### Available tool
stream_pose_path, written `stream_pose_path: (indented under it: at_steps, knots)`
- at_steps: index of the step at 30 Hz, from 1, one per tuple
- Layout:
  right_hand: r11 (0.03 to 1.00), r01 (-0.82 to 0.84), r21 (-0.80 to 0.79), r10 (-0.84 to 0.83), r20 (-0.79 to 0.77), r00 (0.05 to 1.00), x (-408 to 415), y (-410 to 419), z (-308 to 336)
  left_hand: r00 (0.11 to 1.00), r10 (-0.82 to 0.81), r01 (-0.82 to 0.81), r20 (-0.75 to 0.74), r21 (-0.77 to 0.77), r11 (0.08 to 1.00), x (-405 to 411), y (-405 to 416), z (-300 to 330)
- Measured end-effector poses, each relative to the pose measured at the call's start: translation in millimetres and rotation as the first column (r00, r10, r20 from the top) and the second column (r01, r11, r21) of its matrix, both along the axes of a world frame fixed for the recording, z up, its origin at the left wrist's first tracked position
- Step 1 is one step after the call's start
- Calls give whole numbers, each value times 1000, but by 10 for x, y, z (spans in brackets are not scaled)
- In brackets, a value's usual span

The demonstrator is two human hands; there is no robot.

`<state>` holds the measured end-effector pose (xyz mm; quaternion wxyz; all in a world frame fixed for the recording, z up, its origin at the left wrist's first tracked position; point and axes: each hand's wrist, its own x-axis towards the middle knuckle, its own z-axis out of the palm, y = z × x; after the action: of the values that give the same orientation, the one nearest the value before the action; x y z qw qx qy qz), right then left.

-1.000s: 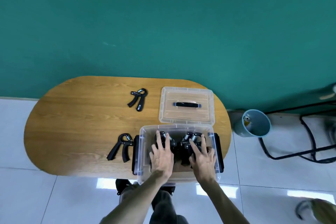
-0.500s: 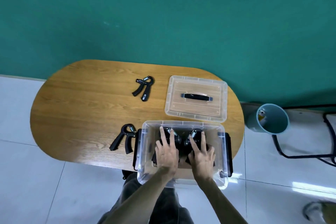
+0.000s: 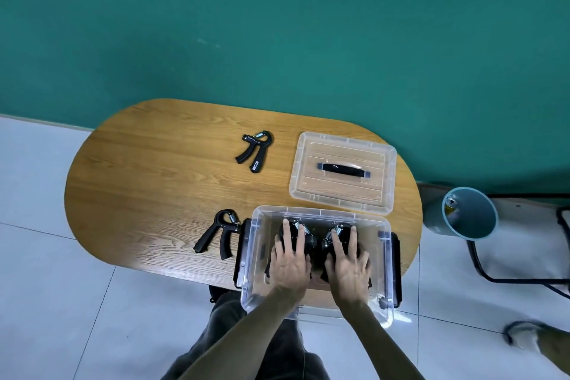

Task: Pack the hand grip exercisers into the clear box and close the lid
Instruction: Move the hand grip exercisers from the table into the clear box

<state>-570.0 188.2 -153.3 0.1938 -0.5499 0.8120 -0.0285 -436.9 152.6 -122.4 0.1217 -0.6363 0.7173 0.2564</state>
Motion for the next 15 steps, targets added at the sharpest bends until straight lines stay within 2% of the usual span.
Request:
stream_pose_path:
  at_steps: [7,10,15]
  knots:
    - [999,14,-39,-15,-13,1000,72,24,201,1000,-18,16,-21,-55,998,113,158,52]
    - [996,-28,-86,28,5,1000,152,34,386,996,-89,89,-20,-21,996,185,194,237]
    - [970,-160,-183,168,31,985,305,-55,706,983,-135,133,124,23,991,311,43,591]
